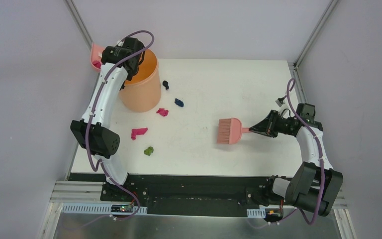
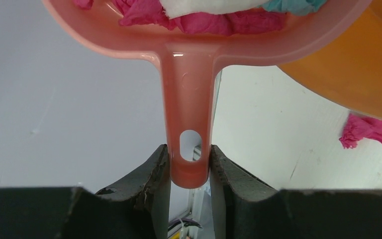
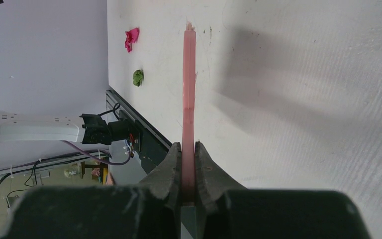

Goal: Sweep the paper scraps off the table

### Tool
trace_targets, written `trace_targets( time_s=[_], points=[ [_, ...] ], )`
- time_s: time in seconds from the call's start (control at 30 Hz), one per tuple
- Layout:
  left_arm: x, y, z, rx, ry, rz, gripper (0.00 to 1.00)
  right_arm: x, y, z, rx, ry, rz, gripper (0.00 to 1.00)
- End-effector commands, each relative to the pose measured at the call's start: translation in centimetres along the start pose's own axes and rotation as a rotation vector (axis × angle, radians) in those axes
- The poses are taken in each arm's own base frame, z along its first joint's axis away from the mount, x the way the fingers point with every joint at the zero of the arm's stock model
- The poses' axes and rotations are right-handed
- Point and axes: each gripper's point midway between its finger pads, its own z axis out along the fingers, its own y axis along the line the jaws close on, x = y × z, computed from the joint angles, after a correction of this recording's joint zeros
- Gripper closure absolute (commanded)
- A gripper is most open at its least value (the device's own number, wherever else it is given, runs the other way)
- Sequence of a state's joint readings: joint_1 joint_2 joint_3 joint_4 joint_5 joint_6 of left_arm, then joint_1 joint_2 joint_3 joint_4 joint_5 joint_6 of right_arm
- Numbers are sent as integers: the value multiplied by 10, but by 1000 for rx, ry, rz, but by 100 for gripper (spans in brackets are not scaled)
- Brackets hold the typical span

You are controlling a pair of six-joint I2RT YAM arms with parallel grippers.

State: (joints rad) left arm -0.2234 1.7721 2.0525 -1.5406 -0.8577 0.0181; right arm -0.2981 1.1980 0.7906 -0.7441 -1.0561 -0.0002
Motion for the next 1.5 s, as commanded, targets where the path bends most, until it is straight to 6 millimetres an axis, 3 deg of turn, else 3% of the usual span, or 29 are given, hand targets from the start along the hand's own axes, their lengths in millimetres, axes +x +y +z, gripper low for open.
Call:
trace_targets(
  time_s=[0.0, 0.17, 0.27, 0.43, 0.7, 1.13, 1.47],
  points=[
    [1, 25, -9, -88, -48, -19, 100, -11, 12, -5, -32, -40, -82, 100],
    [3, 30, -7, -144, -54, 46, 100, -11, 12, -6, -27, -44, -87, 100],
    [-7, 35, -11, -290, -68, 184, 100, -12, 12, -7, -21, -50, -95, 100],
    [-20, 14, -10, -362, -65, 384, 98, -13, 14, -11, -7, -76, -119, 100],
    [-27, 23, -16, -384, -106, 390, 100, -16, 17, -15, -8, -100, -137, 100],
    [-32, 9, -18, -346, -147, 433, 100, -15, 19, -17, -10, -106, -148, 100],
    [-34, 9, -32, -315, -211, 427, 100, -15, 19, -17, -9, -110, -149, 100]
  ],
)
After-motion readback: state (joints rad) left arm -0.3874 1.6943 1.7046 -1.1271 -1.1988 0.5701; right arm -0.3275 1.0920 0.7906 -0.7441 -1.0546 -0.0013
